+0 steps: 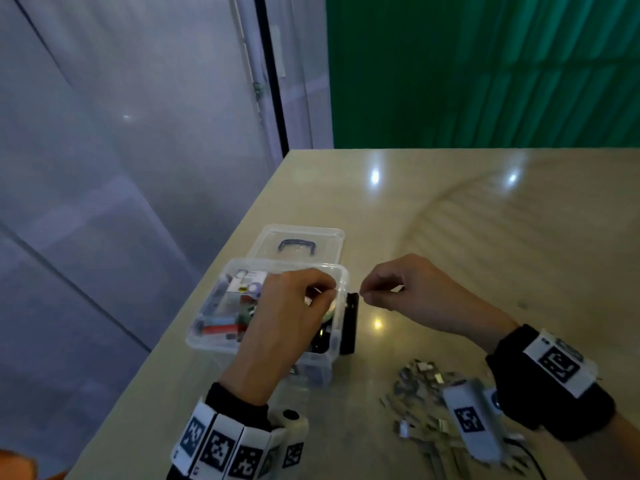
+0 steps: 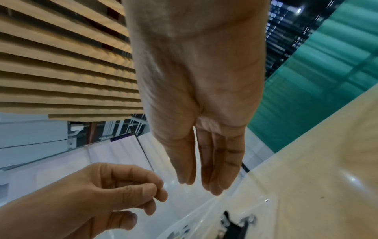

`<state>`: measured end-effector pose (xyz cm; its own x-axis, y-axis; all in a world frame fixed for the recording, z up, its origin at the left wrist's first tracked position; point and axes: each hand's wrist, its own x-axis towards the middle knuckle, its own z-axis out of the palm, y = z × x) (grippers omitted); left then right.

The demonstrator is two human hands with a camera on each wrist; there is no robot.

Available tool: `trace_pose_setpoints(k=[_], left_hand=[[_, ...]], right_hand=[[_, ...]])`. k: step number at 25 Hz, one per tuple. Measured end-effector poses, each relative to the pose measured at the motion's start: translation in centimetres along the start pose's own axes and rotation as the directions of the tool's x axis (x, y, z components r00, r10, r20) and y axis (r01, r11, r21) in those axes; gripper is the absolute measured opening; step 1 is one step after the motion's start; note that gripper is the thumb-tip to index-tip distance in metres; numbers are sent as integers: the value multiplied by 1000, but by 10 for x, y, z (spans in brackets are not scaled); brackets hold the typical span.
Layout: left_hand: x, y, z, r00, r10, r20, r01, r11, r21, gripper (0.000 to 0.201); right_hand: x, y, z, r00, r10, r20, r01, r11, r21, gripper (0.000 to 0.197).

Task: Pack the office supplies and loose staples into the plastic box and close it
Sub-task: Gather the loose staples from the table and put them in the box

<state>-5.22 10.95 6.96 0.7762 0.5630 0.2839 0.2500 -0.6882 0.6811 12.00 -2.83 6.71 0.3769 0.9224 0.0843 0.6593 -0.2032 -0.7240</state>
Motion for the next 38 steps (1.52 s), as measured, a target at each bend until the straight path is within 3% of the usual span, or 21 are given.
trace_pose_setpoints(k=[3, 6, 11, 13, 15, 19, 26, 33, 38], left_hand=[[-8, 32, 37, 992, 60, 114, -52, 996, -70, 7], [-21, 44, 84, 962, 80, 261, -51, 992, -117, 9], [-40, 12, 147, 893, -83, 443, 64, 996, 58, 20], [-49, -3, 160, 887, -124, 445, 62, 987, 151, 25], [-59, -11, 170, 893, -149, 424, 56, 973, 225, 36], [-68, -15, 180, 902, -164, 399, 77, 971, 226, 53], [-58, -31, 180, 900, -202, 386, 177, 979, 101, 27], [-41, -35, 177, 875, -228, 428, 228, 972, 51, 20], [-38, -36, 176, 881, -213, 423, 198, 977, 80, 19]], right_hand=[[-33, 28, -17, 990, 121, 73, -116, 991, -67, 8], [-63, 60, -15, 948, 295, 124, -262, 938, -226, 12], [-103, 93, 1, 877, 452, 166, -359, 843, -400, 22], [-112, 100, 11, 876, 460, 142, -380, 842, -383, 10], [-117, 107, 23, 874, 470, 125, -405, 845, -349, 24], [-116, 109, 41, 914, 404, 46, -367, 868, -334, 14], [-115, 107, 45, 902, 431, -4, -410, 854, -322, 8], [-114, 102, 51, 904, 428, 8, -393, 835, -385, 8], [-112, 95, 47, 911, 411, 19, -371, 840, -396, 17]])
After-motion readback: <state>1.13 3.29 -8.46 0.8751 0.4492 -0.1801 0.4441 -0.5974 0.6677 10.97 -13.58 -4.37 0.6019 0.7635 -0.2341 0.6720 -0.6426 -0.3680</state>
